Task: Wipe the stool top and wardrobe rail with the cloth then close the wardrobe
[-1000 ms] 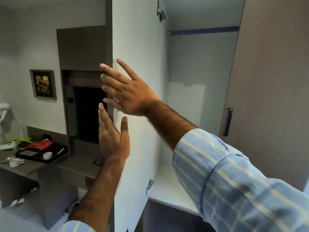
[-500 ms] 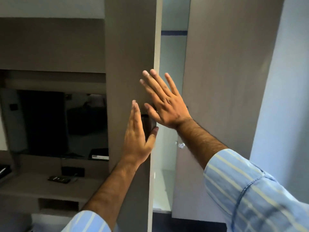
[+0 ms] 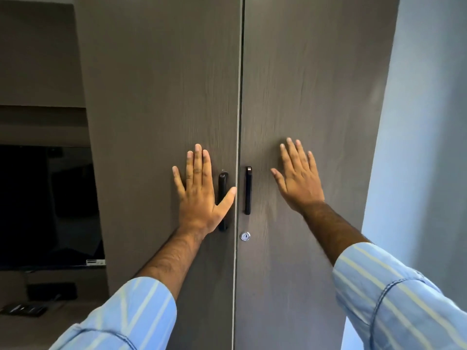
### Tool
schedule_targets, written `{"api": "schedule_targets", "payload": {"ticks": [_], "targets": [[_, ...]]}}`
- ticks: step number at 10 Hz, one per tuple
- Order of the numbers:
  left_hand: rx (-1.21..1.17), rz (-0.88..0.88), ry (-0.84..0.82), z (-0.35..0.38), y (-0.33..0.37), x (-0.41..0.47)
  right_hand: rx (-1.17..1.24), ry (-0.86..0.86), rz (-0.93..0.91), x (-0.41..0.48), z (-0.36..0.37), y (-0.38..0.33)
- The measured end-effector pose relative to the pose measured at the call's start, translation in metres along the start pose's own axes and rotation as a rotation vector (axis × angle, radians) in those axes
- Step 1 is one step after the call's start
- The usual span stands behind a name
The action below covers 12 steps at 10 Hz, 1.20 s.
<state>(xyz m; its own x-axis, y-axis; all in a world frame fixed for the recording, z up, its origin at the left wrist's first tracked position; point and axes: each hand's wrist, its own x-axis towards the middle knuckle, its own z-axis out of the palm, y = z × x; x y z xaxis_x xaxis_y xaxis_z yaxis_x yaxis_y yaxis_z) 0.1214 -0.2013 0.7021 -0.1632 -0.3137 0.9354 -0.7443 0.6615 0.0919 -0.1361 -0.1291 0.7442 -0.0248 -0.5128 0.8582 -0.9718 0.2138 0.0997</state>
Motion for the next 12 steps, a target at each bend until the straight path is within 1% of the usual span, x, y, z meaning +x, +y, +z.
{"api": "schedule_targets", "payload": {"ticks": [1, 3, 5, 7, 8, 9, 10, 11, 12], "targets": [[0.011, 0.026, 0.012, 0.016, -0.009, 0.007, -0.015, 0.024, 0.018, -0.005, 0.032, 0.004], [0.113, 0.059, 0.026, 0.047, -0.023, 0.016, -0.075, 0.178, 0.044, -0.001, 0.068, 0.000], [0.193, 0.050, 0.036, 0.074, -0.029, 0.027, -0.082, 0.277, 0.045, 0.000, 0.085, 0.005], [0.264, 0.045, 0.083, 0.093, -0.034, 0.031, -0.075, 0.308, 0.043, -0.001, 0.093, 0.008], [0.291, 0.052, 0.082, 0.093, -0.033, 0.032, -0.088, 0.314, 0.041, 0.001, 0.092, 0.007], [0.306, 0.057, 0.038, 0.086, -0.031, 0.031, -0.098, 0.293, 0.039, 0.002, 0.091, 0.006], [0.311, 0.064, -0.024, 0.067, -0.028, 0.032, -0.095, 0.228, 0.041, 0.002, 0.075, 0.001], [0.274, 0.107, -0.056, 0.041, -0.029, 0.037, -0.058, 0.188, -0.003, -0.003, 0.049, 0.003], [0.237, 0.120, -0.075, 0.028, -0.027, 0.048, 0.176, 0.208, -0.029, 0.008, 0.011, 0.005]]}}
